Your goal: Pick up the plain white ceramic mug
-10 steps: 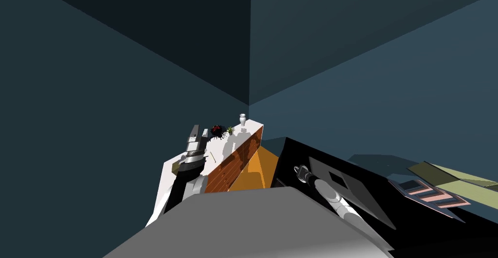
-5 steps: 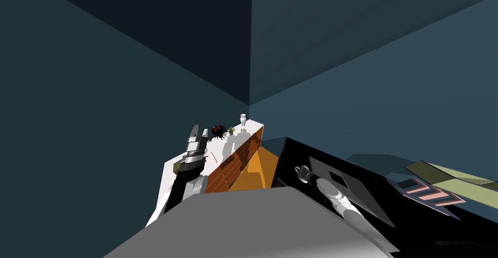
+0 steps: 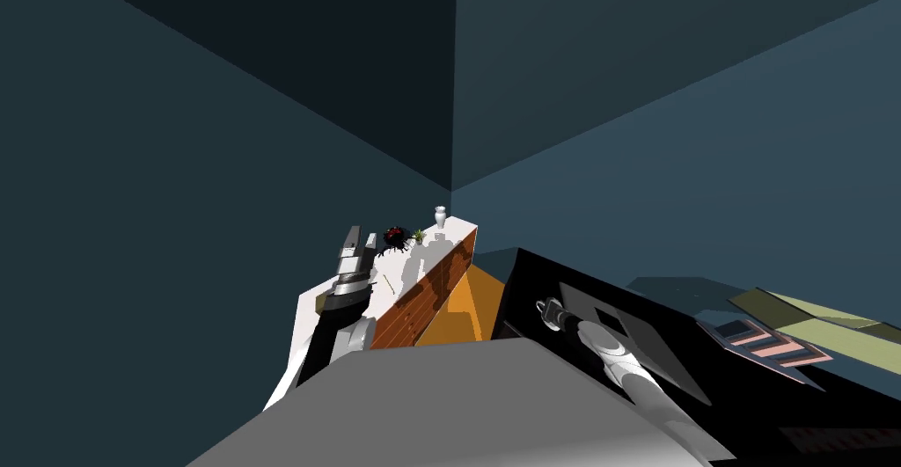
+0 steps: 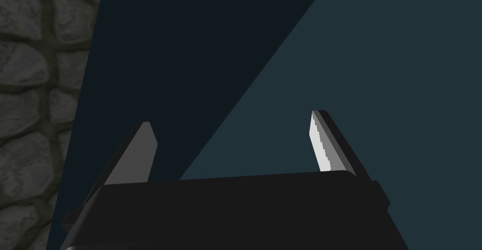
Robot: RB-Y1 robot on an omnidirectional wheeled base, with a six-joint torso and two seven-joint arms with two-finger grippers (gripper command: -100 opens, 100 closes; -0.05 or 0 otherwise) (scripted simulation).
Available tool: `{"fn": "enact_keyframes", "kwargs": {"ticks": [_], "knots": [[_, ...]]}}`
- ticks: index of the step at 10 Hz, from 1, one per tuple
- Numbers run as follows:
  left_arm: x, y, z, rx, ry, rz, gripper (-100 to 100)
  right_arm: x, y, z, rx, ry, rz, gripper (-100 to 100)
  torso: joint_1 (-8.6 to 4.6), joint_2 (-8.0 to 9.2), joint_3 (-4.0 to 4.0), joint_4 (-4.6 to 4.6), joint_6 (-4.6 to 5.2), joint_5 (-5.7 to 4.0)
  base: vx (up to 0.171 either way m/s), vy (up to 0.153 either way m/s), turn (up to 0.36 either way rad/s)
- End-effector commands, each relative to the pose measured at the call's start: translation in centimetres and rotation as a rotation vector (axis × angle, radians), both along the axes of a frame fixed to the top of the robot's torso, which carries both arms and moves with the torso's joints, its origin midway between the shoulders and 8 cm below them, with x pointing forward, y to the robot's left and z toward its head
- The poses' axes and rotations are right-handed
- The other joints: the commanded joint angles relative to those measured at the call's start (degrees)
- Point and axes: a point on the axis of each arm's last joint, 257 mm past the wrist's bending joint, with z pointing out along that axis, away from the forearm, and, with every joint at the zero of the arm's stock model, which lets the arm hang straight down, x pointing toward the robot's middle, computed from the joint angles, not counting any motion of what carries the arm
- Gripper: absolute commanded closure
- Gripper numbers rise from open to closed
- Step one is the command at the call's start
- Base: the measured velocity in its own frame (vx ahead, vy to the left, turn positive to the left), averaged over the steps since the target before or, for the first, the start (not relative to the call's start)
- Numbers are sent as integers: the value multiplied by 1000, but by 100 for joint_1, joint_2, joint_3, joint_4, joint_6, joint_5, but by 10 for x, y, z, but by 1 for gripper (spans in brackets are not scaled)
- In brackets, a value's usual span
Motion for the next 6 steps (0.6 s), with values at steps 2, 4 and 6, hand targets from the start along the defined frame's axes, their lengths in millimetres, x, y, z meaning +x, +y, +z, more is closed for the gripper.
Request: {"fn": "enact_keyframes", "kwargs": {"ticks": [2, 4, 6], "knots": [[0, 0, 0, 0, 0, 0, 0, 0, -4, -1, -5, 1, 13, 100, 6, 0, 0, -1, -1, -1, -5, 37, -14], [0, 0, 0, 0, 0, 0, 0, 6, -10, 4, 19, -15, 5, 100, -3, -1, -1, -1, -3, -1, -8, 22, -13], [0, 0, 0, 0, 0, 0, 0, 4, -11, 3, 1, -10, 20, 100, 7, 1, 0, -1, -1, 1, -4, 34, -12]]}}
